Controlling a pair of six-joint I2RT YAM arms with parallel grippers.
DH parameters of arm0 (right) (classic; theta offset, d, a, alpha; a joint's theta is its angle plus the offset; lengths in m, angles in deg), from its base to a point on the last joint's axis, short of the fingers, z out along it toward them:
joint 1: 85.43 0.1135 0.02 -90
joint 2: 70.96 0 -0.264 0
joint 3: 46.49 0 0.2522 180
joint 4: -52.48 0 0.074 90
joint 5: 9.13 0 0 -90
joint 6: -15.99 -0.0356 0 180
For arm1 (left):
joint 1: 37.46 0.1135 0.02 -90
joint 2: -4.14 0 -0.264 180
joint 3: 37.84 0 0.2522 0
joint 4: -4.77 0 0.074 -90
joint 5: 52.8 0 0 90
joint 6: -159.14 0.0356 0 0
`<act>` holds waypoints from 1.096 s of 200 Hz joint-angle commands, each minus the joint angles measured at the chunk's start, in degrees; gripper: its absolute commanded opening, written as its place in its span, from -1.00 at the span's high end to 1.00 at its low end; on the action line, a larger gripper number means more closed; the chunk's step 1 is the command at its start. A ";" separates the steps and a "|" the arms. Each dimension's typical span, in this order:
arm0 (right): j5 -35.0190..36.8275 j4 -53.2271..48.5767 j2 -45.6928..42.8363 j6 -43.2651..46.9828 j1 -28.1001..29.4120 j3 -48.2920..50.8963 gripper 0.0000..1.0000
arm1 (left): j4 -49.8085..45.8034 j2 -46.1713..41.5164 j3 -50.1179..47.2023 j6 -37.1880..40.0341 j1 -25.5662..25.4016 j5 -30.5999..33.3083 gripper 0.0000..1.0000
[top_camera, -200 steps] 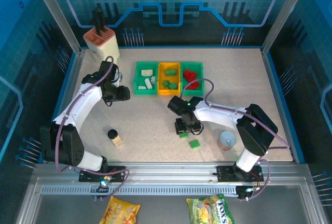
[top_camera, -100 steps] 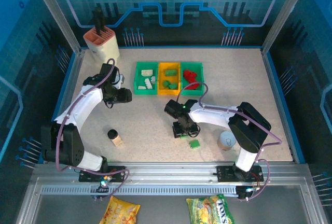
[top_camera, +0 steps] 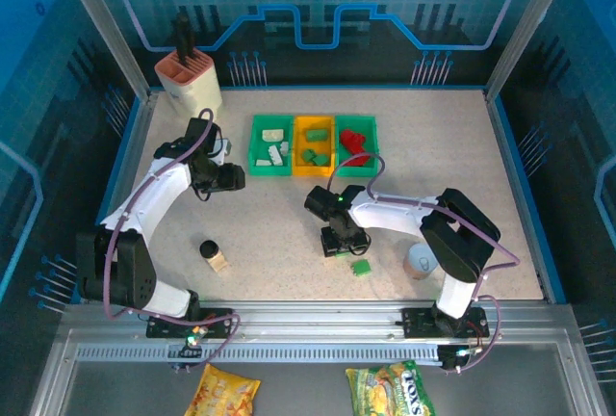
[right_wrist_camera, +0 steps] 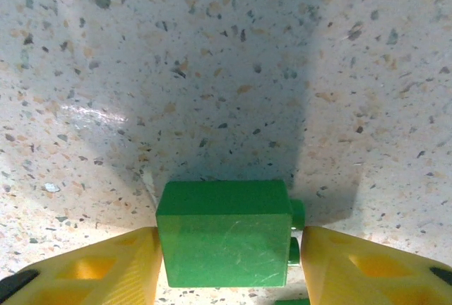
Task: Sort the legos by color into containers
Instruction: Pick up the lego from the bottom-center of the table.
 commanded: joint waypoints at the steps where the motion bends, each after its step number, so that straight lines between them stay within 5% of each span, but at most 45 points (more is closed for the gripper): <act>1: 0.85 -0.67 1.16 0.20 0.65 -0.04 -0.08 | 0.25 0.66 -0.29 0.89 0.52 -1.61 -0.10; 122: 3.23 -5.03 1.66 2.57 0.36 -6.71 0.03 | 0.10 0.80 -0.02 1.10 0.53 -1.68 -0.09; 219: 5.09 -9.83 7.76 9.02 -4.52 -25.85 0.03 | 0.10 0.07 0.10 1.00 0.70 -2.16 -0.09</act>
